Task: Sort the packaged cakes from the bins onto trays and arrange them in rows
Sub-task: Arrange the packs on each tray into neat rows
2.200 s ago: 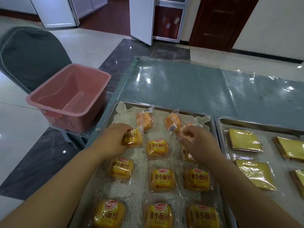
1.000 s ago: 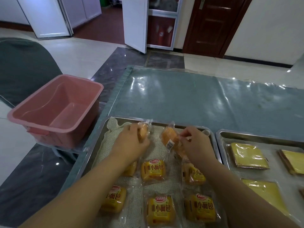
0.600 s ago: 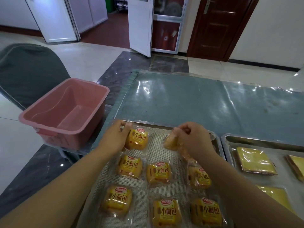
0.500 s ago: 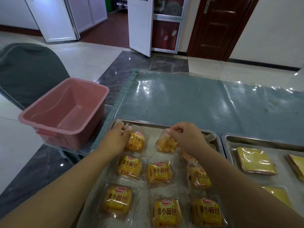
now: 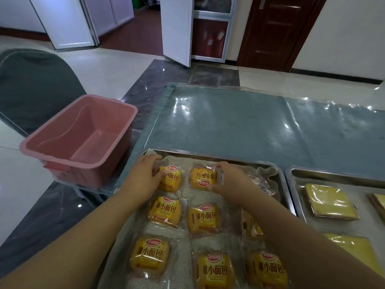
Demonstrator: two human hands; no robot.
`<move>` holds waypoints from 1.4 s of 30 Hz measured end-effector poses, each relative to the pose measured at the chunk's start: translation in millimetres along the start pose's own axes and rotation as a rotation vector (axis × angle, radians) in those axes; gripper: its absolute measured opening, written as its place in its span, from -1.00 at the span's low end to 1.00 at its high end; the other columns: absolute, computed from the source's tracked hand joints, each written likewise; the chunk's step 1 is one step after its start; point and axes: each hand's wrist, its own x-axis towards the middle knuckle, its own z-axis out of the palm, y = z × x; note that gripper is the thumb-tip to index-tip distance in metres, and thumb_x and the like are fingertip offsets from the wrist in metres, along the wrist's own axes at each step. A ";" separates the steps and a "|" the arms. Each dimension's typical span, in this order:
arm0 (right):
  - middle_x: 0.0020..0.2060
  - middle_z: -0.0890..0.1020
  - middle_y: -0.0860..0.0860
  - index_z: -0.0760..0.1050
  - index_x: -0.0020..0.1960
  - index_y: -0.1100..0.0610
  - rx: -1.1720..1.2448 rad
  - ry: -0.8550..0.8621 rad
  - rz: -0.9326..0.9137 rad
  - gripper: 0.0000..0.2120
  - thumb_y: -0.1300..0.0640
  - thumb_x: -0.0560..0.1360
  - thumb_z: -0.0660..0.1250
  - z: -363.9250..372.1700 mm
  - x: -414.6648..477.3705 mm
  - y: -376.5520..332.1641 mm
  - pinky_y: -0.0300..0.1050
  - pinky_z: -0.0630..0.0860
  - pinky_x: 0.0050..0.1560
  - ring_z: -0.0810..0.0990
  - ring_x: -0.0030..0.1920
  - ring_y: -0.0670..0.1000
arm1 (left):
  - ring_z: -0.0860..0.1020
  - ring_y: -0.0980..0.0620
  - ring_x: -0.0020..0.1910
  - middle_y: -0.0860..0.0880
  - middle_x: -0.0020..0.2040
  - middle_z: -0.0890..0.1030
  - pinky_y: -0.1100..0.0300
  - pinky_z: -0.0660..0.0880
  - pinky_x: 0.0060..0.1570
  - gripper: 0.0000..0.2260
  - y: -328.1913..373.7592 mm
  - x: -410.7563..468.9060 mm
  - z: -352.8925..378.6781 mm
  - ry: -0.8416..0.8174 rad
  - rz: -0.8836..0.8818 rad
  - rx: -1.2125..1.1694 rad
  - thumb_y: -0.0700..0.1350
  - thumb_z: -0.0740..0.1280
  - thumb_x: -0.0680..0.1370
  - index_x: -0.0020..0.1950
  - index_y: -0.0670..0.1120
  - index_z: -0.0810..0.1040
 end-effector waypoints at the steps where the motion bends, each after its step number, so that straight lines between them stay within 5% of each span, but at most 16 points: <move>1: 0.18 0.54 0.06 0.24 0.39 0.11 0.011 0.007 0.026 -0.38 0.00 0.44 0.43 2.1 1.0 -1.2 -0.08 0.51 0.05 0.53 0.13 0.05 | 0.43 -0.01 0.24 -0.06 0.33 0.42 0.21 0.30 0.17 -0.62 0.0 -0.6 -0.3 0.011 0.005 -0.006 -0.05 0.36 0.53 0.34 -0.03 0.44; 4: -0.13 0.53 -0.04 0.29 0.27 0.16 0.103 0.055 0.088 -0.43 0.02 0.40 0.48 4.8 2.5 -4.8 -0.14 0.54 -0.11 0.54 -0.12 -0.04 | 0.41 -0.03 0.27 -0.07 0.35 0.37 0.20 0.29 0.21 -0.63 -0.2 -3.0 -0.3 0.026 -0.001 -0.003 -0.09 0.36 0.53 0.32 -0.04 0.44; 7: -0.23 0.51 -0.11 0.43 -0.02 0.04 0.335 0.128 0.053 -0.66 0.10 0.34 0.53 3.1 1.4 -4.6 -0.17 0.57 -0.12 0.50 -0.24 -0.16 | 0.38 -0.02 0.27 -0.04 0.35 0.32 0.23 0.26 0.19 -0.62 0.1 -5.6 1.5 0.016 -0.002 0.031 -0.07 0.36 0.53 0.34 -0.03 0.42; 11: -0.07 0.59 -0.10 0.46 0.17 -0.01 0.589 0.183 -0.049 -0.49 0.25 0.30 0.54 -10.3 -2.7 -3.6 -0.34 0.53 -0.26 0.58 -0.15 -0.16 | 0.34 -0.01 0.29 0.00 0.30 0.30 0.09 0.33 0.32 -0.55 -3.0 -6.1 6.9 -0.048 0.022 0.104 0.02 0.38 0.49 0.36 0.02 0.42; 13: -0.06 0.60 -0.08 0.42 0.23 -0.05 0.596 0.183 -0.088 -0.40 0.25 0.28 0.56 -21.3 -3.1 -1.6 -0.24 0.57 -0.08 0.60 -0.13 -0.14 | 0.33 -0.03 0.30 0.00 0.31 0.28 0.00 0.35 0.33 -0.54 -3.3 -5.9 8.3 -0.067 -0.017 0.093 0.04 0.38 0.49 0.37 0.01 0.41; 16: -0.06 0.57 -0.04 0.34 0.25 -0.03 0.471 0.183 -0.103 -0.30 0.20 0.23 0.60 -39.9 1.0 -1.2 -0.08 0.57 0.01 0.59 -0.08 -0.05 | 0.33 -0.03 0.30 0.00 0.31 0.28 -0.02 0.37 0.32 -0.53 -3.1 -6.9 9.7 -0.060 -0.045 0.108 0.08 0.35 0.50 0.38 0.02 0.39; 20: -0.12 0.51 -0.14 0.46 0.07 0.01 0.058 0.066 -0.229 -0.57 0.09 0.29 0.57 -58.0 8.5 -17.9 -0.28 0.39 -0.20 0.51 -0.09 -0.09 | 0.34 -0.05 0.32 -0.02 0.36 0.24 -0.02 0.37 0.33 -0.54 -2.5 -11.3 10.3 -0.063 -0.046 0.148 0.09 0.32 0.52 0.40 0.04 0.36; 24: 0.09 0.55 -0.04 0.55 0.20 0.03 -0.283 -0.180 -0.327 -0.62 0.20 0.41 0.46 -58.3 18.3 -42.2 -0.18 0.36 -0.02 0.46 0.02 -0.07 | 0.27 -0.04 0.35 -0.03 0.36 0.20 0.00 0.31 0.36 -0.56 -3.8 -15.2 9.5 -0.042 -0.028 0.167 0.08 0.30 0.53 0.39 0.04 0.36; 27: 0.29 0.48 0.04 0.37 0.40 0.03 -0.344 -0.256 -0.313 -0.42 0.29 0.43 0.40 -46.7 25.5 -49.5 -0.07 0.45 0.17 0.47 0.22 0.06 | 0.21 -0.03 0.33 -0.03 0.31 0.23 0.05 0.25 0.36 -0.58 -1.7 -19.4 8.8 0.004 -0.001 0.209 0.07 0.29 0.55 0.38 0.03 0.37; 30: 0.37 0.42 0.08 0.21 0.49 0.06 -0.285 -0.106 -0.299 -0.37 0.37 0.49 0.29 -34.9 26.1 -44.6 -0.05 0.40 0.26 0.42 0.32 0.09 | 0.18 -0.05 0.29 -0.05 0.30 0.26 0.06 0.20 0.36 -0.60 5.2 -22.9 7.3 0.073 0.030 0.233 0.03 0.30 0.54 0.37 0.00 0.40; 34: 0.30 0.48 0.02 0.37 0.37 0.04 -0.222 0.066 -0.253 -0.51 0.38 0.50 0.22 -36.5 15.8 -16.5 -0.10 0.40 0.21 0.45 0.25 0.03 | 0.20 -0.01 0.29 0.00 0.28 0.31 0.09 0.21 0.35 -0.62 17.4 -24.1 5.7 0.071 0.094 0.236 0.03 0.30 0.54 0.35 0.03 0.41; 38: 0.25 0.49 -0.03 0.45 0.28 0.00 -0.338 -0.051 -0.168 -0.59 0.29 0.49 0.28 -49.8 -3.5 28.1 -0.18 0.38 0.13 0.45 0.23 0.02 | 0.24 0.02 0.28 0.05 0.26 0.34 0.10 0.25 0.28 -0.69 36.6 -26.4 11.8 0.014 0.194 0.252 0.04 0.27 0.56 0.31 0.10 0.43; 42: 0.24 0.47 -0.03 0.44 0.27 -0.05 -0.426 -0.141 -0.173 -0.65 0.13 0.51 0.33 -60.8 -17.3 62.2 -0.08 0.35 0.27 0.41 0.29 0.05 | 0.25 0.05 0.32 0.06 0.32 0.34 0.17 0.22 0.29 -0.64 57.7 -26.4 27.0 -0.053 0.272 0.306 0.06 0.26 0.56 0.36 0.10 0.39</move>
